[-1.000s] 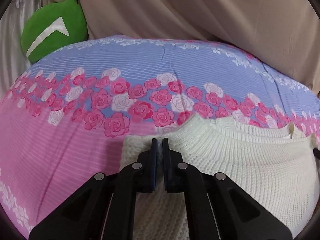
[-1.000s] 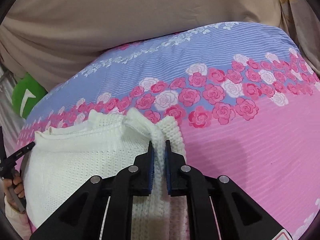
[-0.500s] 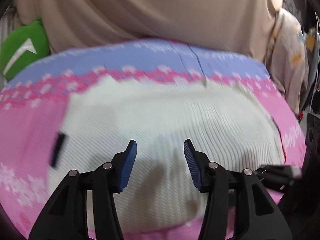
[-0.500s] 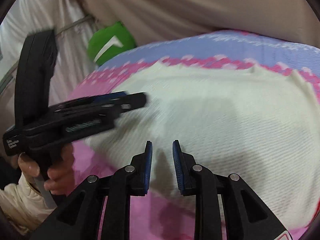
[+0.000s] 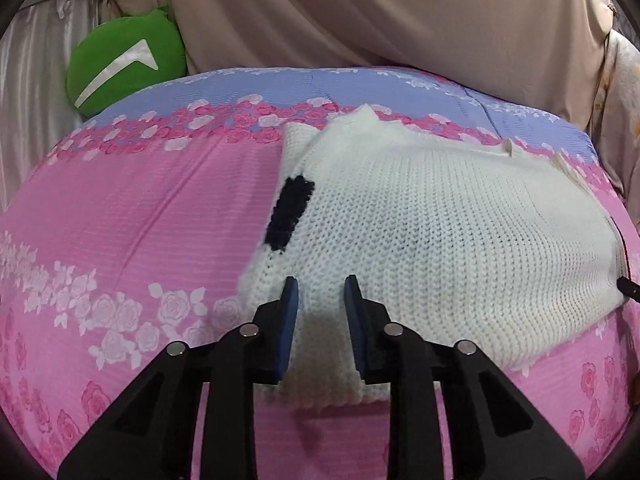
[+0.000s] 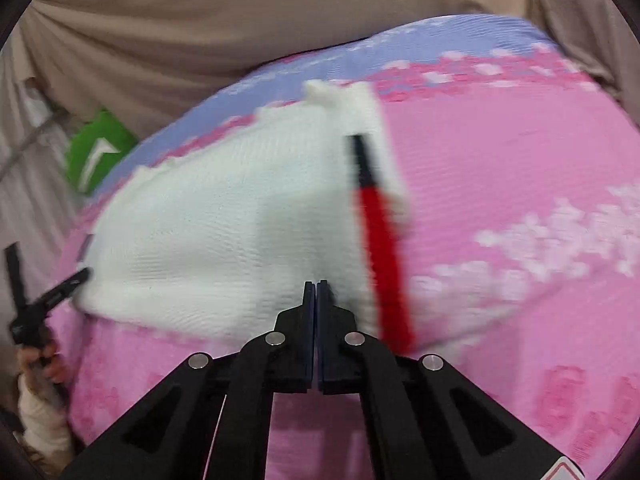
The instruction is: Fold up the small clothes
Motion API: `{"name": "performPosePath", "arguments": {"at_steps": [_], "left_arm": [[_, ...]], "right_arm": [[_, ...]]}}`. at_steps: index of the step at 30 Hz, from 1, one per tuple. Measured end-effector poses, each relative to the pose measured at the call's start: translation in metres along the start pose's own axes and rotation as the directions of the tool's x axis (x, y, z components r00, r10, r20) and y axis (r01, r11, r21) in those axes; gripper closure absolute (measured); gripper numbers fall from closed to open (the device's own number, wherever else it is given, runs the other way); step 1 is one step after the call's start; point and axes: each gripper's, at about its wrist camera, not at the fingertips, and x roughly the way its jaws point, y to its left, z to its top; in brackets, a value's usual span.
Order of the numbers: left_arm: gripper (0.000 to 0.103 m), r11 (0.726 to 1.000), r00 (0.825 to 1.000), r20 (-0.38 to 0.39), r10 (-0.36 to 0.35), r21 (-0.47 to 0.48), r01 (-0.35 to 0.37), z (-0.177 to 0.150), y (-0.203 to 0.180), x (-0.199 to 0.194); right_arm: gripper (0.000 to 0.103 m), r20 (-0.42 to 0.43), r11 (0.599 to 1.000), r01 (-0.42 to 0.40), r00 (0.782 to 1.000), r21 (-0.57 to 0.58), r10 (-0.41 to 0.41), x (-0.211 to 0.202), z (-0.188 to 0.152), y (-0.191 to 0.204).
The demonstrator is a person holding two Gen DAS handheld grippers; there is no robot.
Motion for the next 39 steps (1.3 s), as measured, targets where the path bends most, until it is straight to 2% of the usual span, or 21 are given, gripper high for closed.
{"name": "performPosePath", "arguments": {"at_steps": [3, 5, 8, 10, 12, 13, 15, 16, 18, 21, 23, 24, 25, 26, 27, 30, 33, 35, 37, 38, 39], "left_arm": [[0.079, 1.0, 1.0, 0.004, 0.023, -0.004, -0.023, 0.004, -0.01, -0.006], [0.079, 1.0, 1.0, 0.031, -0.006, 0.011, 0.005, 0.015, -0.022, -0.014], [0.077, 0.997, 0.995, 0.083, -0.05, 0.068, 0.045, 0.041, -0.052, -0.019], [0.077, 0.993, 0.994, 0.087, -0.063, 0.104, 0.054, 0.057, -0.076, -0.011], [0.077, 0.989, 0.995, 0.045, -0.092, 0.123, 0.086, 0.07, -0.098, 0.01], [0.076, 0.988, 0.994, 0.021, -0.104, 0.118, 0.101, 0.074, -0.105, 0.022], [0.076, 0.989, 0.997, -0.019, -0.07, 0.128, 0.072, 0.081, -0.115, 0.049], [0.076, 0.991, 0.999, -0.025, -0.042, 0.129, 0.045, 0.083, -0.115, 0.058], [0.074, 0.993, 0.999, -0.033, -0.019, 0.116, 0.023, 0.084, -0.105, 0.07], [0.073, 0.997, 1.0, -0.028, -0.001, 0.082, 0.004, 0.086, -0.076, 0.071], [0.074, 0.997, 0.999, -0.024, 0.049, 0.068, -0.048, 0.087, -0.054, 0.074], [0.074, 0.998, 0.999, -0.036, 0.023, 0.052, -0.021, 0.088, -0.044, 0.077], [0.074, 0.999, 0.998, -0.052, -0.027, 0.023, 0.029, 0.088, -0.034, 0.08], [0.074, 0.999, 0.998, -0.051, -0.037, 0.015, 0.037, 0.088, -0.033, 0.081], [0.074, 0.999, 0.999, -0.045, -0.021, 0.024, 0.022, 0.088, -0.036, 0.081], [0.075, 0.993, 0.997, -0.01, 0.08, 0.089, -0.079, 0.083, -0.057, 0.08], [0.075, 0.983, 0.992, 0.012, 0.128, 0.135, -0.129, 0.079, -0.066, 0.079], [0.075, 0.983, 0.992, 0.015, 0.126, 0.131, -0.127, 0.078, -0.065, 0.079], [0.075, 0.984, 0.992, 0.014, 0.123, 0.128, -0.123, 0.077, -0.065, 0.079], [0.075, 0.985, 0.993, 0.014, 0.119, 0.127, -0.119, 0.077, -0.065, 0.079], [0.075, 0.985, 0.993, 0.016, 0.116, 0.126, -0.117, 0.077, -0.064, 0.08]], "right_arm": [[0.101, 0.021, 0.999, 0.0, 1.0, 0.041, -0.001, -0.009, 0.008, 0.003], [0.09, 0.066, 1.0, -0.022, 0.998, -0.011, 0.022, -0.016, 0.023, 0.03], [0.09, 0.077, 0.981, -0.152, 0.984, -0.119, 0.162, -0.01, 0.052, 0.087], [0.09, 0.051, 0.956, -0.205, 0.974, -0.212, 0.22, 0.006, 0.062, 0.132], [0.089, -0.021, 0.924, -0.254, 0.966, -0.286, 0.259, 0.034, 0.068, 0.172], [0.089, -0.06, 0.911, -0.272, 0.962, -0.311, 0.267, 0.049, 0.068, 0.187], [0.089, -0.116, 0.9, -0.26, 0.965, -0.35, 0.234, 0.079, 0.071, 0.204], [0.089, -0.127, 0.904, -0.24, 0.97, -0.355, 0.207, 0.091, 0.074, 0.204], [0.103, -0.117, 0.915, -0.224, 0.974, -0.334, 0.196, 0.098, 0.081, 0.186], [0.103, -0.046, 0.964, -0.134, 0.991, -0.229, 0.127, 0.091, 0.101, 0.122], [0.099, -0.013, 0.994, -0.02, 1.0, -0.109, 0.019, 0.088, 0.111, 0.063], [0.101, -0.017, 0.999, -0.003, 1.0, -0.037, 0.002, 0.088, 0.114, 0.032], [0.103, -0.024, 0.999, -0.036, 0.999, 0.032, 0.036, 0.089, 0.115, 0.012], [0.103, -0.026, 0.988, -0.101, 0.994, 0.115, 0.105, 0.09, 0.116, -0.007], [0.103, -0.026, 0.985, -0.106, 0.994, 0.136, 0.11, 0.09, 0.116, -0.01], [0.102, 0.001, 1.0, -0.007, 1.0, 0.027, 0.007, 0.081, 0.116, 0.026], [0.096, 0.049, 0.996, -0.088, 0.995, -0.005, 0.088, 0.065, 0.122, 0.046], [0.096, 0.037, 0.999, -0.038, 0.999, -0.024, 0.039, 0.076, 0.13, 0.048], [0.096, -0.024, 1.0, 0.003, 1.0, 0.011, -0.003, 0.1, 0.136, 0.033], [0.103, -0.039, 0.997, -0.042, 0.998, 0.072, 0.045, 0.107, 0.138, 0.018], [0.103, -0.038, 0.988, -0.091, 0.995, 0.128, 0.097, 0.106, 0.139, 0.007]]}}
